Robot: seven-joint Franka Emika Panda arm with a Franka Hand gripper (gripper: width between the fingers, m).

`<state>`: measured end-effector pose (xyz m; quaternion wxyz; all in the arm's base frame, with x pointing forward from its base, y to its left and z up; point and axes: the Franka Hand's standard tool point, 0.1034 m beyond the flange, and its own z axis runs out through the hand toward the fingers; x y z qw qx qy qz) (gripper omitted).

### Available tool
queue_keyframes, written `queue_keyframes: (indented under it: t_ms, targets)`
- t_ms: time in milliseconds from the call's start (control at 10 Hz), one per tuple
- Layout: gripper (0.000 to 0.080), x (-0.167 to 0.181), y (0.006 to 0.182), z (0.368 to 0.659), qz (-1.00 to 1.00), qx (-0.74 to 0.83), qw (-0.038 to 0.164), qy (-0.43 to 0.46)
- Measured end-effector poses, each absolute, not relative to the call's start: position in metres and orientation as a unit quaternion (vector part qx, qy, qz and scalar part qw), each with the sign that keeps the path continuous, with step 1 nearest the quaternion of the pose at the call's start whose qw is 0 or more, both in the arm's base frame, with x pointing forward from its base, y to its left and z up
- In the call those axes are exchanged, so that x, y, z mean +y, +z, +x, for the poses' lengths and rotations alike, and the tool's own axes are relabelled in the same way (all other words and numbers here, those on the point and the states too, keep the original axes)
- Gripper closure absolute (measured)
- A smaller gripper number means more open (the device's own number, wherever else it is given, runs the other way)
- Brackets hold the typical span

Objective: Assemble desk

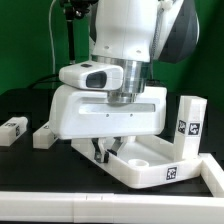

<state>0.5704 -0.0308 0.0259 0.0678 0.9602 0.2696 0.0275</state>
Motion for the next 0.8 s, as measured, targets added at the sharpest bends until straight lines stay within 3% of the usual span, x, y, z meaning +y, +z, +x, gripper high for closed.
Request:
queue_keyframes:
  t_ms: [400, 800]
  targets:
    - [0.0735, -0.027, 0.027, 0.574, 0.918, 0.388, 0.078, 0.024]
    - [0.0735, -0.004, 0.032, 0.596, 0.829, 0.552, 0.091, 0.019]
